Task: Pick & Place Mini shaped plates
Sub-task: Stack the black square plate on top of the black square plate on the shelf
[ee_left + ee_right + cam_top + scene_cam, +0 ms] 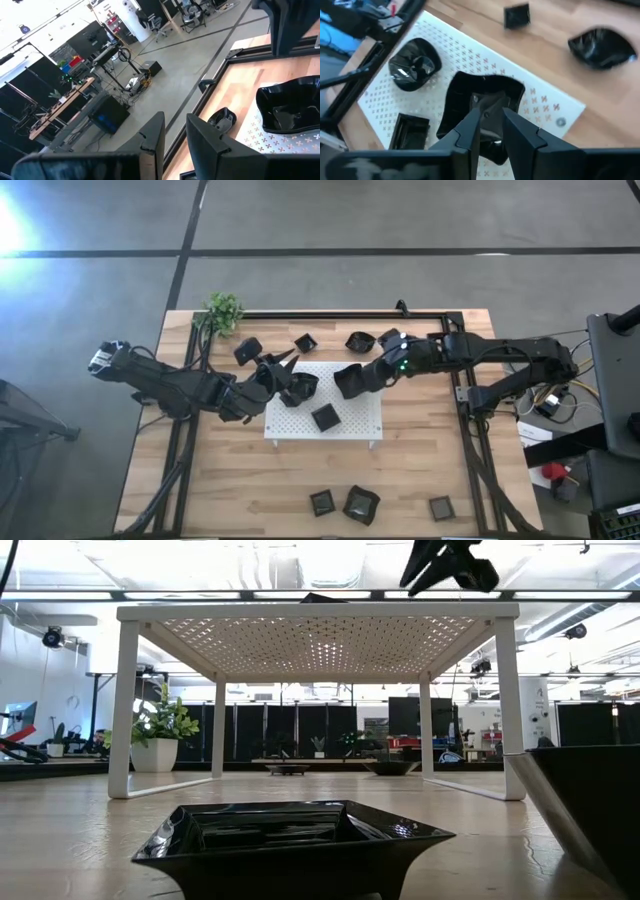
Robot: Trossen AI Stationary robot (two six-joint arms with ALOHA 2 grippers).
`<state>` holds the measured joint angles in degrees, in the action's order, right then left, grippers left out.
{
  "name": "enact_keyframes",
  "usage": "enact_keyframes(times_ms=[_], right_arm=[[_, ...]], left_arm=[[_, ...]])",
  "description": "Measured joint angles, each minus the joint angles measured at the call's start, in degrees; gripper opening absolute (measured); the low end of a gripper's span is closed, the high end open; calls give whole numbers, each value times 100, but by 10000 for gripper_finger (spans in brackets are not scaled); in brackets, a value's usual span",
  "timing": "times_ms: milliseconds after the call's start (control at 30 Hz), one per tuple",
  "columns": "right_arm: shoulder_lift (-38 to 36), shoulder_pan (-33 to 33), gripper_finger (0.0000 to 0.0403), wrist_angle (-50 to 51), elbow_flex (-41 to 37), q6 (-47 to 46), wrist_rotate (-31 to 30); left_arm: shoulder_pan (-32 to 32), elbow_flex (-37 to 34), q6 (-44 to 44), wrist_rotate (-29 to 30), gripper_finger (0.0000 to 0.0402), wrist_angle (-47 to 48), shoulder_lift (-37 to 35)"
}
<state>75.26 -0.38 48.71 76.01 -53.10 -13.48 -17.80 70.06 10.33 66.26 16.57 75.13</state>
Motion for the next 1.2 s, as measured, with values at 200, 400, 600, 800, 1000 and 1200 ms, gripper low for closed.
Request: enact_keyframes(times_ms=[200, 400, 600, 800, 1000, 1200], right_arm=[[-226, 25, 51, 47, 61, 1051, -82], [-490, 78, 16, 54, 58, 1786, -172], [-819, 101, 8, 93, 45, 2406, -591], [-1078, 16, 8, 652, 29, 2615, -1108], [-1156, 35, 8, 1152, -38, 2482, -1243], [-1151, 129, 8, 1329, -74, 2476, -1221]], left_arm=[[-11, 0, 0, 0, 78, 16, -47], [-43, 2, 0, 0, 78, 21, -107], [-57, 2, -105, 2, 78, 23, -158], [-57, 2, -199, 2, 78, 22, -187], [-89, 2, -199, 2, 78, 32, -205], [-248, 2, -211, -1, 78, 41, -220]])
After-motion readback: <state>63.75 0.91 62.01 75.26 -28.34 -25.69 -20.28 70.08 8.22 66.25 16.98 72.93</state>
